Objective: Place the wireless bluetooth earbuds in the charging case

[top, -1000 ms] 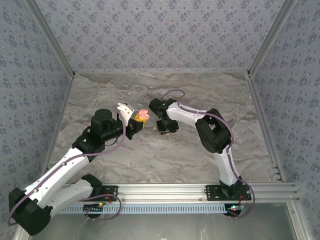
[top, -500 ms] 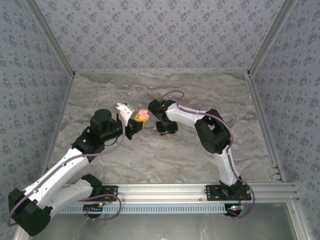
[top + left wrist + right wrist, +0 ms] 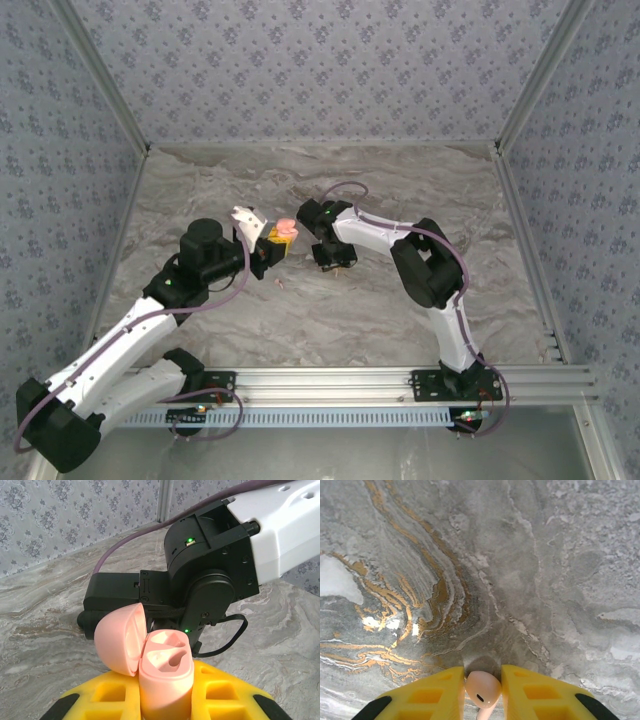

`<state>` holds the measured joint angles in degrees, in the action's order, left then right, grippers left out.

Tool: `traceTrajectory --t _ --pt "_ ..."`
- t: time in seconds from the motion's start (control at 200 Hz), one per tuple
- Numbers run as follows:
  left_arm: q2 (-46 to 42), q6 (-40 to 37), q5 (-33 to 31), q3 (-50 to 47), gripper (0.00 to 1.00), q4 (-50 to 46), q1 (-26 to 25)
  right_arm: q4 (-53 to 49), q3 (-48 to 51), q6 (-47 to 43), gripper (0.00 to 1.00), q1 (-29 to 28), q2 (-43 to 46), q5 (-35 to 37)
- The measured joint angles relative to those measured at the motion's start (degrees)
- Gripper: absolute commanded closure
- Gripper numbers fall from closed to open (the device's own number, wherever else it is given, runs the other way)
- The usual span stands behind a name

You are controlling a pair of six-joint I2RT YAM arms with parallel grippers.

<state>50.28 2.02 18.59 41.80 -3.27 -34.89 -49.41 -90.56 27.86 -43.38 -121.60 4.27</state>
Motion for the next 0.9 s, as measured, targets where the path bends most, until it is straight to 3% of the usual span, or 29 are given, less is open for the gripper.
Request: traceTrajectory --t 0.42,0.9 --pt "0.83 0.9 -0.07 -1.38 0.83 0.33 0.0 6.08 4.44 -9.33 0.78 0.52 3.3 -0.22" --pt "4.96 6.4 -3.48 -4.13 0.83 2.8 0.83 13.33 11.74 -11.45 0.78 4.74 13.14 -4.52"
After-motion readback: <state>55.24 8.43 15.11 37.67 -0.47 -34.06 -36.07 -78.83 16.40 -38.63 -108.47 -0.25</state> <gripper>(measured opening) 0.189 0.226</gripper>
